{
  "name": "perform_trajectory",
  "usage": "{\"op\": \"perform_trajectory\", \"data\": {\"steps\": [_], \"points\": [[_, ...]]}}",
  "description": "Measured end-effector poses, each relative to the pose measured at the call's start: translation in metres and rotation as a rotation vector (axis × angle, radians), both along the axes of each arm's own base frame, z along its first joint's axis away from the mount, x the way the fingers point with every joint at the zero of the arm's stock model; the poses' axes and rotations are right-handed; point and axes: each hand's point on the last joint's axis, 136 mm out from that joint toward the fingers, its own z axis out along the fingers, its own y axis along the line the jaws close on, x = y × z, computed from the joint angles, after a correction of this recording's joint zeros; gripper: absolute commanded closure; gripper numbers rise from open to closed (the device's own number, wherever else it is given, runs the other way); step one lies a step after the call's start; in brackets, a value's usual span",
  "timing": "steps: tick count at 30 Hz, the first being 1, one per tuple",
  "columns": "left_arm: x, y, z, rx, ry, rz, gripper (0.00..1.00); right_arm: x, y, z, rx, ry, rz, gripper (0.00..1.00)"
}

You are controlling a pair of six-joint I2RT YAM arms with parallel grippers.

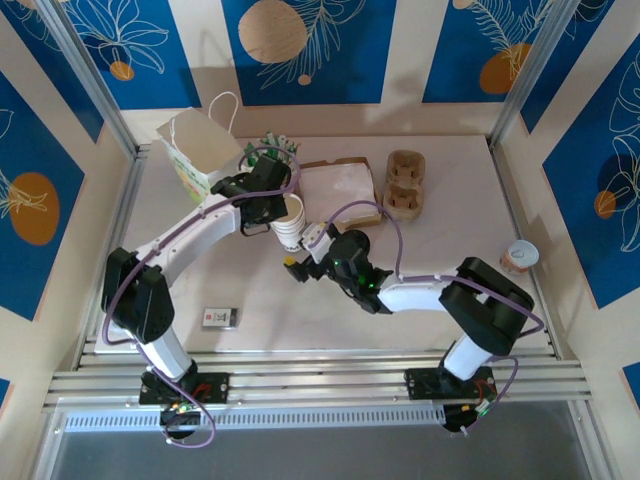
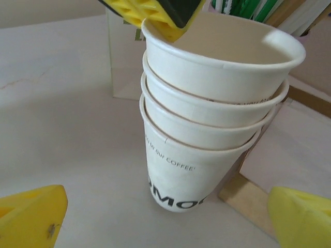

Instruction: Pack the takeout coffee

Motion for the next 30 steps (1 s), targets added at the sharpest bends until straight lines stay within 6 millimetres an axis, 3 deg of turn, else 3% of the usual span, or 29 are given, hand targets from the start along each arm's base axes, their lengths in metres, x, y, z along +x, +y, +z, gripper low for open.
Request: {"op": "perform_trajectory", "data": {"steps": [23, 30], "points": [[-0.002, 0.000, 0.001, -0.002, 0.002, -0.006, 1.00, 0.034, 0.005, -0.009, 0.043, -0.075, -0.039, 0.01], [-0.002, 0.000, 0.001, -0.002, 0.002, -0.005, 1.00, 0.039, 0.004, 0.000, 0.085, -0.094, -0.022, 0.01]]}}
